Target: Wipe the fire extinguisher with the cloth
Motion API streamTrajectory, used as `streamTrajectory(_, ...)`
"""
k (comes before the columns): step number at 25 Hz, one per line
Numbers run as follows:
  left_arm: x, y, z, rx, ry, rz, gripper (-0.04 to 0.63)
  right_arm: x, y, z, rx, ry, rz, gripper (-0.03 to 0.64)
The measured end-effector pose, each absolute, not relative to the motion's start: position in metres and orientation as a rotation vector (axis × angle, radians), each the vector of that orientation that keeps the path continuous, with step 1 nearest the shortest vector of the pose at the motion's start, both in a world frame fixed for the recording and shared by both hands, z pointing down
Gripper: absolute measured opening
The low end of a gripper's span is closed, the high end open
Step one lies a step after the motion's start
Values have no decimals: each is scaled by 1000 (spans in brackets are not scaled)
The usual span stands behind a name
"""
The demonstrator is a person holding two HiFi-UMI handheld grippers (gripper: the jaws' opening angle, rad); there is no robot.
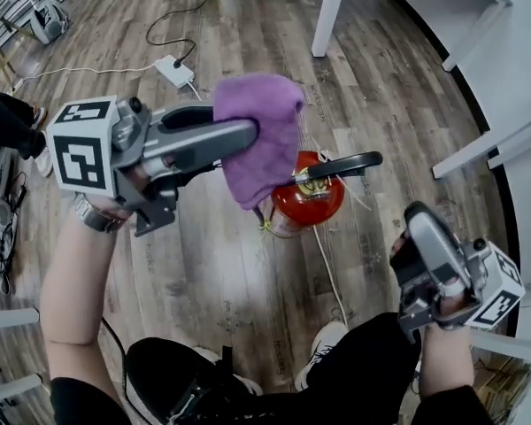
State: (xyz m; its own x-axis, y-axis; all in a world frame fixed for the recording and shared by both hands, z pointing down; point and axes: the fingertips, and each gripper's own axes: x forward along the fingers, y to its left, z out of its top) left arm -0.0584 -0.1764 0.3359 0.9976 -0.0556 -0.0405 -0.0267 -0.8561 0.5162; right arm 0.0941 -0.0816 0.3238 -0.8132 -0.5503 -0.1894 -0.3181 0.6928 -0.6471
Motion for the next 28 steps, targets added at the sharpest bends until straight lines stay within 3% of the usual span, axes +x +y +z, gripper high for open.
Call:
streamTrajectory(5,-43,-209,396,2401,175,207,69,75,-47,382,-642,2511,-1008,14)
streamTrajectory(13,6,-226,494,2168,402,406,71,87,-55,385,-607,2480,-1051,-2)
streamTrajectory(18,17,-238,544,2118,356,386,69,83,-55,376,-592,2566,-966,-2)
streamTrajectory(28,21,-244,761,2055,-96,527,64,78,-62,387,-623,2638,-1023,-2)
